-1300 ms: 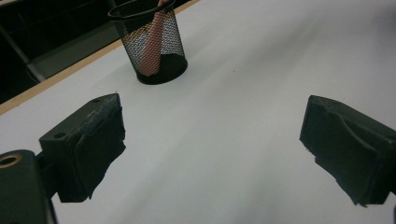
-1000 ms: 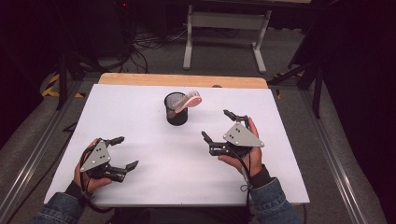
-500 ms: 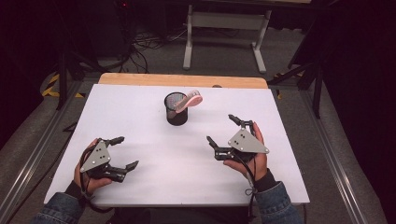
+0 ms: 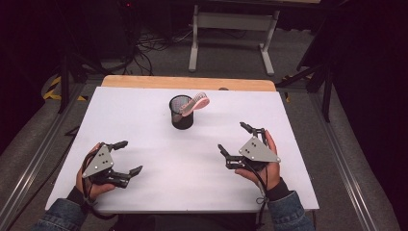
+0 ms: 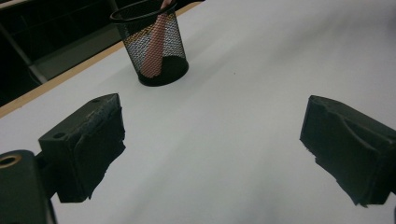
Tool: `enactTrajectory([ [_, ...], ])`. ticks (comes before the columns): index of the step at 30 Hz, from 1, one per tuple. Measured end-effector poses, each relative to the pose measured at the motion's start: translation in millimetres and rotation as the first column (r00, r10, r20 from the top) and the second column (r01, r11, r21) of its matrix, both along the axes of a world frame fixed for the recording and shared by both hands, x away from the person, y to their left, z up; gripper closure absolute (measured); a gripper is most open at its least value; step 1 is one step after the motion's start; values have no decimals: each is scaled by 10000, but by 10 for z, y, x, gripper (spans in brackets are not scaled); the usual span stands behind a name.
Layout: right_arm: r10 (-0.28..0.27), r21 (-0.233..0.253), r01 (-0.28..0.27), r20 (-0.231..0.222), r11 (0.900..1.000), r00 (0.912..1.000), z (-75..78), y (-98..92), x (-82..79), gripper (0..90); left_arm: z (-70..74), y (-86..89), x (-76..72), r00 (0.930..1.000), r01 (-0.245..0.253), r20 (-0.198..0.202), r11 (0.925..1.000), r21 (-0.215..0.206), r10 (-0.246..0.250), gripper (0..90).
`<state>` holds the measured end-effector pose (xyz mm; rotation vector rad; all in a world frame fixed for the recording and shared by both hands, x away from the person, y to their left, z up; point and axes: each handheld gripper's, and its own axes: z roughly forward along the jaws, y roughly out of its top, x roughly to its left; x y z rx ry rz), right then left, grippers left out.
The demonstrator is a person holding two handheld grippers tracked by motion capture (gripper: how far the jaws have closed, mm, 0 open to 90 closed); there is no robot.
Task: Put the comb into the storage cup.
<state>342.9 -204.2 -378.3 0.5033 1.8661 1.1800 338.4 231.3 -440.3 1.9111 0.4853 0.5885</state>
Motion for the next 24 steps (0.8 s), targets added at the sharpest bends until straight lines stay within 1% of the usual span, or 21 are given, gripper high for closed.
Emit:
enactTrajectory([
  [4, -51, -75, 50, -108, 10000, 9999, -49, -51, -8, 94, 1, -4, -3, 10000, 2, 4, 10000, 37, -2, 72],
  [6, -77, -13, 77, -214, 10000, 9997, -82, -73, -2, 95, 1, -5, -4, 10000, 0, 6, 10000, 41, 0, 71],
  [12, -257, -126, 253, -314, 9996, 9992, -159, -118, 9, 95, 0, -2, -3, 10000, -5, -17, 10000, 24, 5, 71],
  [14, -318, -193, 308, -525, 9993, 9981, -210, -151, 20, 103, 0, -1, -4, 10000, -9, -5, 10000, 38, 9, 71],
  [15, -322, -189, 311, -615, 9993, 9976, -225, -164, 23, 104, 0, -1, -4, 10000, -9, -5, 10000, 38, 9, 71],
  [21, -477, -105, 471, -720, 9988, 9963, -279, -237, 13, 103, 0, 0, -5, 10000, 2, -6, 10000, 33, -2, 71],
  [24, -424, -50, 422, -837, 9991, 9956, -300, -266, 1, 102, -1, -2, -5, 10000, -13, 4, 10000, 47, 13, 71],
])
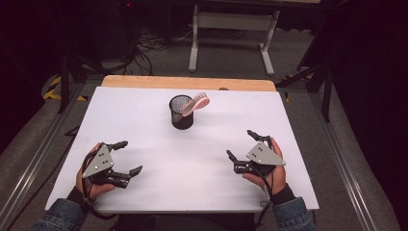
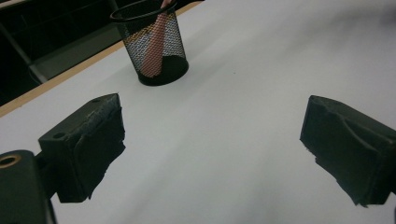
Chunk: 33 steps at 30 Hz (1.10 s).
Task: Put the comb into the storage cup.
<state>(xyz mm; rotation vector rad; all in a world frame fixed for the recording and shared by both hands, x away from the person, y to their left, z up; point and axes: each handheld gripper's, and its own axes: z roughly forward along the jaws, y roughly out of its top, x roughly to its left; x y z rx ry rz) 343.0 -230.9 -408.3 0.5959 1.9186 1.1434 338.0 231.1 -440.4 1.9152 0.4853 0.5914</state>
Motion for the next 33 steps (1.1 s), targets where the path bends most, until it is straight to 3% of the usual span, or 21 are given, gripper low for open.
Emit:
enactTrajectory([
  [10, -266, -169, 264, -134, 9995, 9996, -129, -124, -43, 91, 1, -2, -4, 10000, 16, -14, 10000, -7, -16, 71],
  [18, -593, 112, 597, -293, 9982, 9978, -251, -287, -88, 39, -4, -1, 3, 10000, 43, -75, 10000, -34, -44, 71],
  [22, -679, 260, 691, -459, 9973, 9966, -277, -341, -93, 31, -3, 2, 9, 10000, 1, -56, 10000, -66, -1, 70],
  [25, -920, 327, 950, -823, 9949, 9924, -333, -406, -104, 24, -2, 0, 6, 10000, 34, -69, 10000, -42, -34, 69],
  [33, -1068, 349, 1111, -1068, 9932, 9885, -409, -487, -128, 25, 0, 10, 26, 10000, 18, -85, 10000, -26, -19, 68],
])
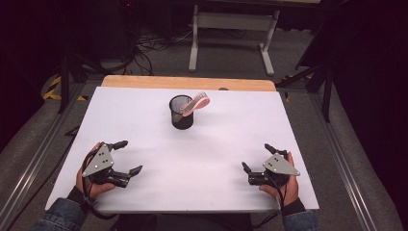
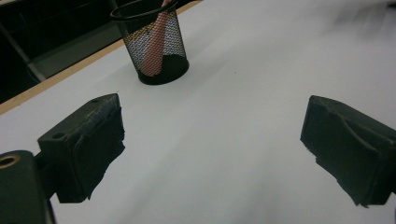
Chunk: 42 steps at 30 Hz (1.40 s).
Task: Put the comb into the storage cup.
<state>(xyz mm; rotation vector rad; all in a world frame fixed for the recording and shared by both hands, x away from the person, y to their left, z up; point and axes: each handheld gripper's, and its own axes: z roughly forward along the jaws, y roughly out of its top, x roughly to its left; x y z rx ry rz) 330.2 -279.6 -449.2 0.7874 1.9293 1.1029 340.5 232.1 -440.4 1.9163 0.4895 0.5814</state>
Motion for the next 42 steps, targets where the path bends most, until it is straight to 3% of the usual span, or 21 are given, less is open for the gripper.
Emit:
enactTrajectory([
  [25, 286, -218, -286, 3, 9994, 9996, -7, 103, -17, 33, 4, -5, -29, 10000, 33, 57, 10000, 36, -33, 65],
  [42, 81, -228, -85, -156, 9997, 9998, -34, 103, 6, 37, 11, 51, 42, 9998, 98, -155, 9993, -366, -104, 65],
])
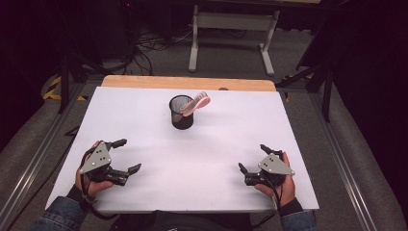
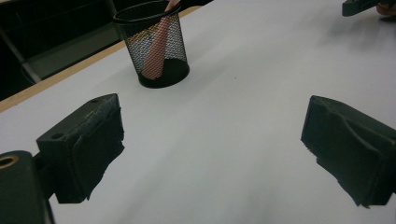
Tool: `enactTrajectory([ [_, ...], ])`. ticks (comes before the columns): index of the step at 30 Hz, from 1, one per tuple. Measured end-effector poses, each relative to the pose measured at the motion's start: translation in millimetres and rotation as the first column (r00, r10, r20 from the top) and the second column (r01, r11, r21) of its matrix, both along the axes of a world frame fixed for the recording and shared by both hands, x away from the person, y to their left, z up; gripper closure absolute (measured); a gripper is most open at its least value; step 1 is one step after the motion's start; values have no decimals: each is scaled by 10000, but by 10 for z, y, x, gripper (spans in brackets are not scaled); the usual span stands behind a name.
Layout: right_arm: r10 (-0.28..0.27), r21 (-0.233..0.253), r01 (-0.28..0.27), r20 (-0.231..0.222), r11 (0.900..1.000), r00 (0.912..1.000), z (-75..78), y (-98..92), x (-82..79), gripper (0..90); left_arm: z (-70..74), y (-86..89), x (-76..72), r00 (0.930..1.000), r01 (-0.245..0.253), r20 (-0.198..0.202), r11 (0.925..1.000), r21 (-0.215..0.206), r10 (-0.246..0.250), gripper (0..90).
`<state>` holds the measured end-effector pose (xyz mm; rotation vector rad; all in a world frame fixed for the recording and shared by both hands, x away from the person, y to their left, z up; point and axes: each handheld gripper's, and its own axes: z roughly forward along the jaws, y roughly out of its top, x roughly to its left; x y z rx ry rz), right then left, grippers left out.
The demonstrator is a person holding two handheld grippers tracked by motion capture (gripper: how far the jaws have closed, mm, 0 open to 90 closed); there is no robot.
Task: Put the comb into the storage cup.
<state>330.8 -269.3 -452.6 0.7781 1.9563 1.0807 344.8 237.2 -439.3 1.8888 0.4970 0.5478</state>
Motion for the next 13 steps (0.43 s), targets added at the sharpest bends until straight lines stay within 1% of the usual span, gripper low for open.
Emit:
enactTrajectory([
  [5, 8, -5, -8, 94, 10000, 10000, 7, 6, -10, 38, 9, -10, -18, 10000, -25, 89, 9999, 116, 24, 64],
  [8, -15, 71, 14, 143, 10000, 9999, 13, -3, -15, 39, 9, -32, -34, 10000, -20, 96, 9999, 157, 19, 64],
  [11, 48, 173, -52, 217, 9998, 9998, 25, -8, -28, 40, 5, -52, -32, 9999, -58, 156, 9994, 341, 53, 65],
  [13, 43, 160, -47, 230, 9999, 9997, 27, -8, -28, 40, 0, -59, -26, 9999, -60, 107, 9995, 319, 56, 64],
])
